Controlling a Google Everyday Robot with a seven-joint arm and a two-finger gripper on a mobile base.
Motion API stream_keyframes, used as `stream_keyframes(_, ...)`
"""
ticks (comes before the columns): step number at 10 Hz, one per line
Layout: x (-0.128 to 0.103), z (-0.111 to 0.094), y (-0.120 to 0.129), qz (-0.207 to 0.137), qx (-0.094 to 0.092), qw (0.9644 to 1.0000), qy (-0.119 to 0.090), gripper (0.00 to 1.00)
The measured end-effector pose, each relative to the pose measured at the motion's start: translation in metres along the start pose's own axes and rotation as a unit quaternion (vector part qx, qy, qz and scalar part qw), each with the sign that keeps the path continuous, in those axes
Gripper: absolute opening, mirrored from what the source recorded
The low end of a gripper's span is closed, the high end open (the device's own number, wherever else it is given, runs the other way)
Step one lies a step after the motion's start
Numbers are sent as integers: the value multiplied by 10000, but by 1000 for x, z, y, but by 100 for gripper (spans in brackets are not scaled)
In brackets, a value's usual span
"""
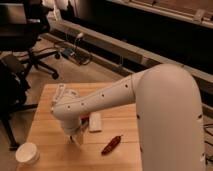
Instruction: Place the eraser in the ceramic cup
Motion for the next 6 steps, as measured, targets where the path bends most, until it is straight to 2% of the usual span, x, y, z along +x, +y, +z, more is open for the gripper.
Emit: stream_keyframes(6,8,19,-19,-64,-165,9998,87,65)
